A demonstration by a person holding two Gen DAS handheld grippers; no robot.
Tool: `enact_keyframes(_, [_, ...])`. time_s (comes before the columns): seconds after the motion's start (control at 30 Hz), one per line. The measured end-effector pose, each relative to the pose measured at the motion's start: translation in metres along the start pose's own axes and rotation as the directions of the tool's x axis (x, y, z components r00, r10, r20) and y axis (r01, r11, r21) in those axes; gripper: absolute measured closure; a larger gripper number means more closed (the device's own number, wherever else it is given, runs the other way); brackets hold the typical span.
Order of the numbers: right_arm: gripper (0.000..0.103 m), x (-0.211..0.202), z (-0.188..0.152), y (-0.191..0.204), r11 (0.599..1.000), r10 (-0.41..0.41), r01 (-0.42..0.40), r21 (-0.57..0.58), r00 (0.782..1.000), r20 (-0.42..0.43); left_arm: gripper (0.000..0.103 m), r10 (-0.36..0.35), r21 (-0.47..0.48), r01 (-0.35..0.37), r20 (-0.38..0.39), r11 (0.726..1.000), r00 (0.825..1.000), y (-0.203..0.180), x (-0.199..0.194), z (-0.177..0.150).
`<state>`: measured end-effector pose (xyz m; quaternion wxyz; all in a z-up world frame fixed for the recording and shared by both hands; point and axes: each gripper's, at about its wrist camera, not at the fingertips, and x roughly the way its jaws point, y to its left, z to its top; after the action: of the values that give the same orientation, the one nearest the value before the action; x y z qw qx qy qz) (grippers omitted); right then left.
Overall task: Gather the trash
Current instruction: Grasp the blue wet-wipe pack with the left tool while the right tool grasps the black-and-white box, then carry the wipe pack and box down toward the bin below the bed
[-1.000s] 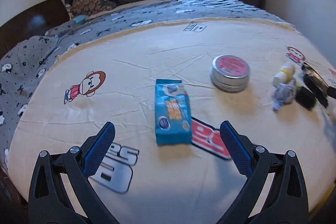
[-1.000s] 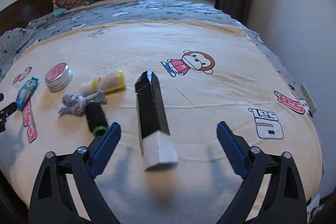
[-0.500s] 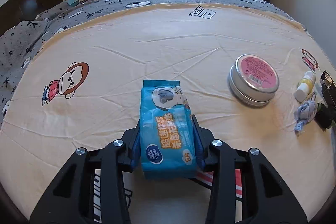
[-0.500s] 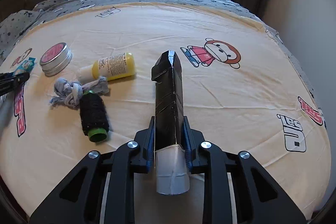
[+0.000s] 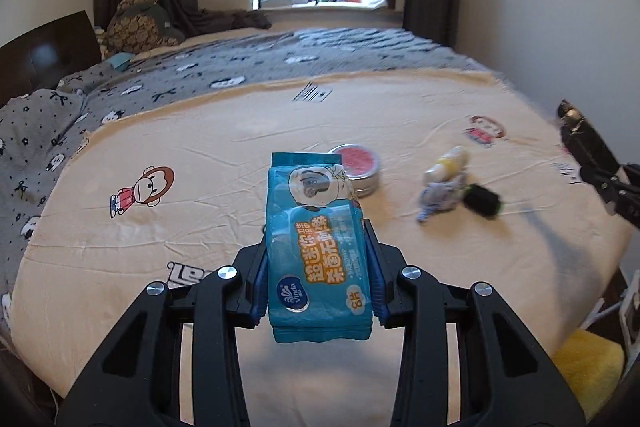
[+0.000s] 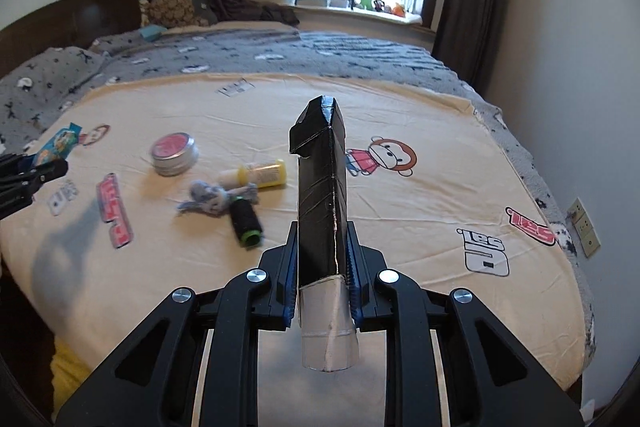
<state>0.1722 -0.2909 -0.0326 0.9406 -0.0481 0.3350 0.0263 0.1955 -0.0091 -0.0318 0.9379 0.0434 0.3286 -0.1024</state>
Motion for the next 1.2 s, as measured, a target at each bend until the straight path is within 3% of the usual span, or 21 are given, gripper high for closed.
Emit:
enact_keyframes(0.27, [0.081,-0.074,-0.053,0.033,0.995,0.102,-0.1,-0.029,0.992,0.077,0.065,-0.111,0.044,0.109,0.055,0.993,0.992,-0.041,-0.065,-0.046])
enact_keyframes(0.4, [0.081,-0.09,-0.088,0.052,0.988,0.146,-0.143,-0.054,0.988,0.057,0.065,-0.177,0.068,0.175,0.025,0.982,0.984,-0.061,-0.078,-0.082])
enact_keyframes(0.53, [0.081,-0.089,-0.121,0.067,0.987,0.141,-0.141,-0.071,0.99,0.0,0.065,-0.191,0.072,0.191,-0.005,0.979,0.982,-0.073,-0.085,-0.116])
enact_keyframes(0.87, [0.081,-0.068,-0.19,0.087,0.977,0.215,-0.211,0.04,0.962,-0.17,0.065,-0.228,0.068,0.242,-0.167,0.968,0.959,-0.089,-0.067,-0.188])
enact_keyframes(0.97, [0.081,-0.06,-0.204,0.093,0.975,0.222,-0.216,0.051,0.951,-0.217,0.065,-0.223,0.068,0.244,-0.234,0.967,0.946,-0.092,-0.055,-0.21])
enact_keyframes(1.2, [0.081,-0.036,-0.237,0.106,0.971,0.237,-0.232,0.054,0.911,-0.338,0.065,-0.213,0.053,0.251,-0.384,0.967,0.898,-0.097,-0.023,-0.258])
